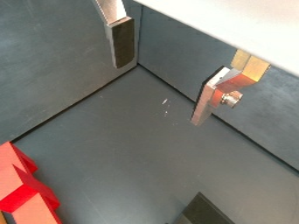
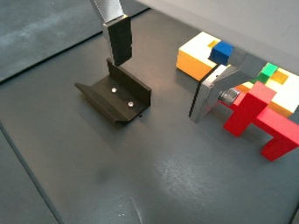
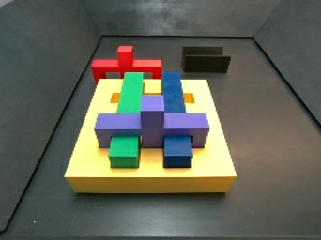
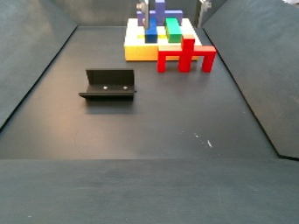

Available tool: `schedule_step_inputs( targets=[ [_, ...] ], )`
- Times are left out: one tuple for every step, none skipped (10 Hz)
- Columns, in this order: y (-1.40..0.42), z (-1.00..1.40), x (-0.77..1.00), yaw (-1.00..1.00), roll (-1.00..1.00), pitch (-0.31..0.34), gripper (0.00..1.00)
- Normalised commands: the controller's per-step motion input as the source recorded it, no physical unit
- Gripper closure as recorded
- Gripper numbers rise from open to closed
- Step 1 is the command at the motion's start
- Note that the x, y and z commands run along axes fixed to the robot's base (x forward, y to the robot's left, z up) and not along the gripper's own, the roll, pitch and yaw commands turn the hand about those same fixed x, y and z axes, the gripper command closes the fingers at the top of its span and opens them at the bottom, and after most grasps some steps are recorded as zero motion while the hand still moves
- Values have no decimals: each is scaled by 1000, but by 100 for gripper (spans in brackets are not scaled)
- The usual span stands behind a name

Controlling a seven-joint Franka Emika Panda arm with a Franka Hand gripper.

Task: Pick up the red object. Move up. Move to above the board. Insert the red object.
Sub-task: Pick up the red object.

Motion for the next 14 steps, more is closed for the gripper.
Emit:
schedule_step_inputs(
  targets=[
    [-14,-26,0,0,-11,0,0],
    [-303,-143,-57,0,-43,0,0],
    [-574,-180,-146,46,0,0,0],
    [-689,-134,-323,149,7,-50,0],
    [-731,-123,-403,217,53,-74,0],
    [-766,-197,-394,206,86,-89,0],
    [-789,-206,-443,223,91,-124,0],
    [-723,-283,-429,246,9,-139,0],
    [-591,-309,-349,209,-9,-146,0],
    [-483,-294,-277,117,-43,-137,0],
    [-391,-280,-137,0,-54,-97,0],
    [-417,-271,-26,-86,0,-67,0],
    [-411,-223,0,-134,0,-60,0],
    [-394,-163,-14,-103,26,-67,0]
  ],
)
